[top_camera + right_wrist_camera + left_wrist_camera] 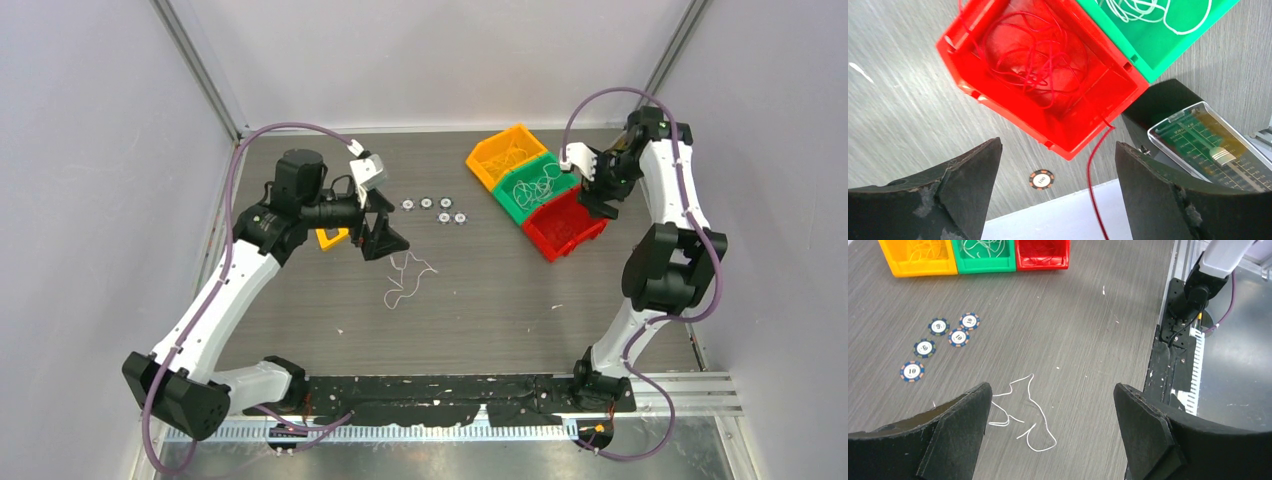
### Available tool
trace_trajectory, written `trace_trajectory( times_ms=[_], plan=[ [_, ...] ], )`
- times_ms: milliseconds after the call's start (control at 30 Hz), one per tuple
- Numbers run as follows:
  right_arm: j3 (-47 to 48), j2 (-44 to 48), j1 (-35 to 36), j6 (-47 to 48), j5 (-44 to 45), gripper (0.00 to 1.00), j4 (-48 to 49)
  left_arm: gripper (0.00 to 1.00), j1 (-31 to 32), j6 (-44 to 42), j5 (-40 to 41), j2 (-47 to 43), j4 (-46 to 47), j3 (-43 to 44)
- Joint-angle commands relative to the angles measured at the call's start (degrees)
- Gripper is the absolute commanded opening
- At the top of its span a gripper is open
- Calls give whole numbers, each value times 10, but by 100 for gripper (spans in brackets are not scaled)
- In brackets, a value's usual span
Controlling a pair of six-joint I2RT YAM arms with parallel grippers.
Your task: Untangle the cables
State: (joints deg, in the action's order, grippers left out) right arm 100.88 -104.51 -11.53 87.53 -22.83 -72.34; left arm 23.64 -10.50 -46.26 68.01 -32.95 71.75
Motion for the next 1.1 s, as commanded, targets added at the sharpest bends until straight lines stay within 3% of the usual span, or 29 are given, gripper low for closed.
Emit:
trace_trajectory(
  times_ms=[0,200,400,600,833,1067],
  plan=[
    [-13,49,6,-55,-53,87,-24,93,-13,34,-7,9,30,-6],
    [44,32,-8,-186,-93,72,-7,93,-17,44,-5,7,32,-11],
    [130,-21,-34,-341,-46,64,65,93,-21,51,-2,5,34,-19],
    [117,-21,-39,-307,-40,62,0,93,-25,48,2,0,30,-24],
    [-149,102,-97,-298,-84,61,96,92,-29,51,-4,-18,42,-49],
    [-358,154,-103,-276,-117,61,305,93,-30,31,-18,-13,17,-34]
  ],
)
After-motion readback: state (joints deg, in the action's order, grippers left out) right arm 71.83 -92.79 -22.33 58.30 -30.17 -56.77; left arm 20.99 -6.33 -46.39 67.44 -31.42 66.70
